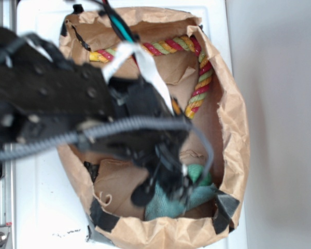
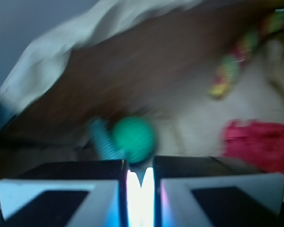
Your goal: Grab the blue cloth.
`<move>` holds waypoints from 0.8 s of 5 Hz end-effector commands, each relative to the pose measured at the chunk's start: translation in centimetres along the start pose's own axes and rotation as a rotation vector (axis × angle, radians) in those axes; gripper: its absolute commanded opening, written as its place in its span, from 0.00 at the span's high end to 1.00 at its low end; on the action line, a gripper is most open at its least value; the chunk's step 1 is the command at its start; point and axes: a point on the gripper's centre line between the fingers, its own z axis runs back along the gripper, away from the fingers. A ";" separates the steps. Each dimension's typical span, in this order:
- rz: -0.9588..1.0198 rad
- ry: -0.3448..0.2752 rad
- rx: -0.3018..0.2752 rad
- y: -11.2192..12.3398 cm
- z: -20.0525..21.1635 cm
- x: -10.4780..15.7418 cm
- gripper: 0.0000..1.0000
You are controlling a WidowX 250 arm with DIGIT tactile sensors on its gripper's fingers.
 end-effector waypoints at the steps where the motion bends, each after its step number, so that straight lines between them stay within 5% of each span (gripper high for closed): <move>1: 0.031 -0.054 -0.003 -0.4 1.0 1.8 1.00; 2: -0.020 -0.010 -0.016 -0.7 0.4 0.7 0.00; 4: -0.133 0.109 -0.063 -0.5 -1.1 -2.6 0.00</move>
